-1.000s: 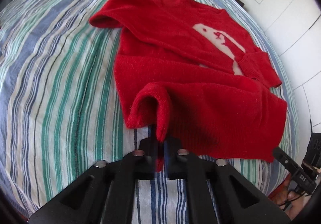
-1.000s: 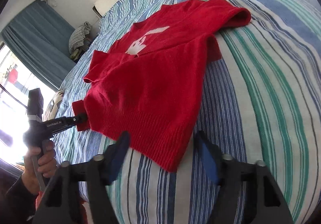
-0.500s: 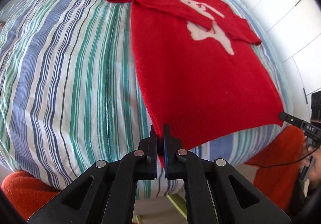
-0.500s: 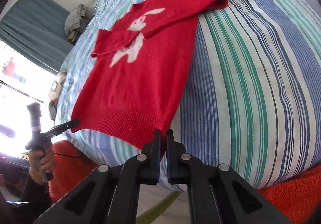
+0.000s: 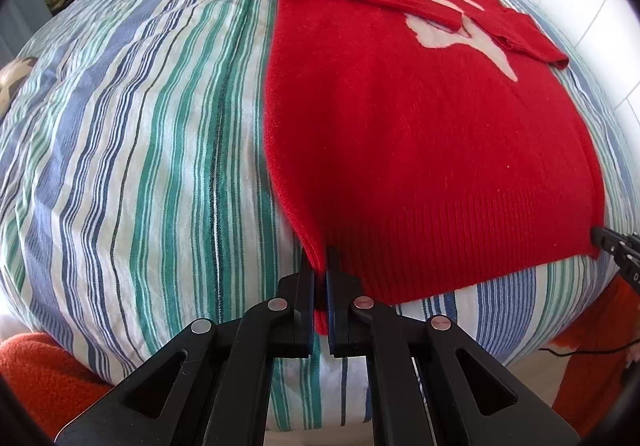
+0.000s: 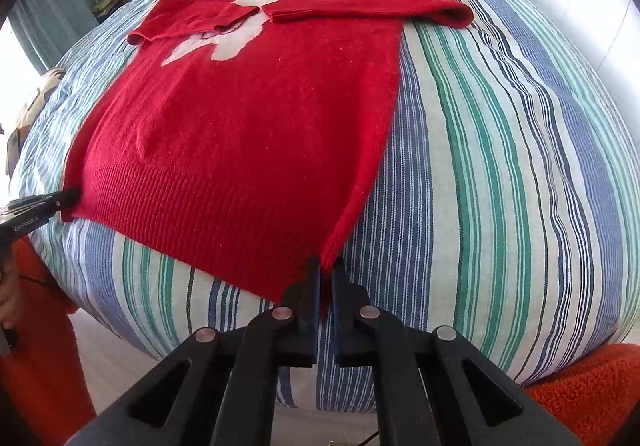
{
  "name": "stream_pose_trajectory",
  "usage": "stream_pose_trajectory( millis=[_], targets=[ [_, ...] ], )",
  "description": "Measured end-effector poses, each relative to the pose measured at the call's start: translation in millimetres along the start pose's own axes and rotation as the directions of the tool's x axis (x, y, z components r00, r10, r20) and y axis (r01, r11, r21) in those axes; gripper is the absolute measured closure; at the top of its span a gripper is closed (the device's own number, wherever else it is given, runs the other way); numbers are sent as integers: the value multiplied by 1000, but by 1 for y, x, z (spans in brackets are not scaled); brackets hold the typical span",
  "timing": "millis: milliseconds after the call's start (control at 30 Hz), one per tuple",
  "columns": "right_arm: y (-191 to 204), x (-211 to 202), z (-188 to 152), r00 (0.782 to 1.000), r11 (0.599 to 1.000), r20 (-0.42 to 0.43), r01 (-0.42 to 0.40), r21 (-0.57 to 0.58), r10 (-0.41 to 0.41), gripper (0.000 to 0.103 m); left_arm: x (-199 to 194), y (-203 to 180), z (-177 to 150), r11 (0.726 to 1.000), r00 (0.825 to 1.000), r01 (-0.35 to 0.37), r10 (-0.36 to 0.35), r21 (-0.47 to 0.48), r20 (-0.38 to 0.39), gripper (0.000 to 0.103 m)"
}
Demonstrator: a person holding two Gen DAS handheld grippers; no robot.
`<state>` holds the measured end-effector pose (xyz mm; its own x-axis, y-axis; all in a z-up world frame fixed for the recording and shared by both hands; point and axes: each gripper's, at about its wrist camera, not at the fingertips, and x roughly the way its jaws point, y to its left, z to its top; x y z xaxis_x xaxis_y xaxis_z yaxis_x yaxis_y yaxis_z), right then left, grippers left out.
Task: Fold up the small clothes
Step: 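Hold the hem with both grippers and pull it taut to flatten the body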
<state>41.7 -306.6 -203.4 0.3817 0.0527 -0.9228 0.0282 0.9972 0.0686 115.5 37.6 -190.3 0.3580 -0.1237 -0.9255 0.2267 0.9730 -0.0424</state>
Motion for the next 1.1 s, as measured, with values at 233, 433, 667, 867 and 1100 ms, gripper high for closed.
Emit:
stream_pose_trajectory(
  millis=[233,433,667,867,1100],
  targets=[
    [5,-2,-4,1000,999,8,27,-26,-27,98,5,-3,1,1000,1000,2,-2,-3,7,100],
    [9,-2,-5,999,997,14,53,-49,-52,98,3,-1,-1,1000,1000,3,-3,-7,10,100],
    [13,-1,-5,997,995,18,75,-68,-74,98,3,-1,-1,1000,1000,3,-2,-6,10,99],
    [13,-1,-6,997,994,20,80,-72,-79,98,3,-2,-1,1000,1000,2,-2,-5,10,99],
    [14,-1,-6,996,993,21,85,-76,-84,98,3,-2,-1,1000,1000,1,-1,-5,9,99]
  ],
)
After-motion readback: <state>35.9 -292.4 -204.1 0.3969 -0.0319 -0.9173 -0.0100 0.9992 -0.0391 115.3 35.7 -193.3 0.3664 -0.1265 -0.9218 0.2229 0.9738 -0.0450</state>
